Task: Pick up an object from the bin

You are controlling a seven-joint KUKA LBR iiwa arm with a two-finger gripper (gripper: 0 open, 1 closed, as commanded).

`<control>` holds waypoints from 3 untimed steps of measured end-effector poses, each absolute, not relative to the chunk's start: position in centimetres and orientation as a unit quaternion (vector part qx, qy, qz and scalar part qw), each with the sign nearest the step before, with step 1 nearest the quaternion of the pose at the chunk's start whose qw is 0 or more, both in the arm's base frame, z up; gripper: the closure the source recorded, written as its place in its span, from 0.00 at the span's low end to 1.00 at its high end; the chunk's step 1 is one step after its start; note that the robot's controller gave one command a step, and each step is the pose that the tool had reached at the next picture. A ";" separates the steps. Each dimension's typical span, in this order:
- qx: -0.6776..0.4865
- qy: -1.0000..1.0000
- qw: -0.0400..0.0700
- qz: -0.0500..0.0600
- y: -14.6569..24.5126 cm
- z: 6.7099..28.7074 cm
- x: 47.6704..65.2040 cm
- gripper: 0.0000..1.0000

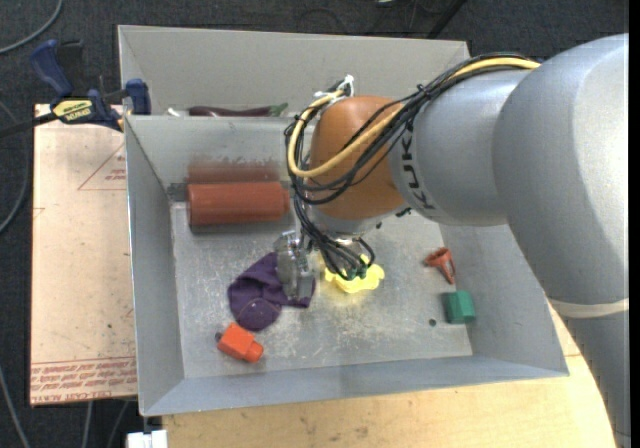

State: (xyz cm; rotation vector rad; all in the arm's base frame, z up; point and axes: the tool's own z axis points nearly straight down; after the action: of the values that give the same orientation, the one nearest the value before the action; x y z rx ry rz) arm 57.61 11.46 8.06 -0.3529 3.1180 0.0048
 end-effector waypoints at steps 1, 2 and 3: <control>-0.112 0.994 0.002 0.002 11.4 8.1 57.6 0.00; -0.112 0.994 0.002 0.002 11.4 8.1 57.6 1.00; -0.112 0.994 0.002 0.002 11.4 8.1 57.6 0.00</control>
Offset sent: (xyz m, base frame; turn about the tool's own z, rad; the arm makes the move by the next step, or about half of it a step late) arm 0.0000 0.0000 0.0000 0.0000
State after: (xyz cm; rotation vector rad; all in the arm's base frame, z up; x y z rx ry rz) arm 57.61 11.42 8.05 -0.3502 3.1184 0.0052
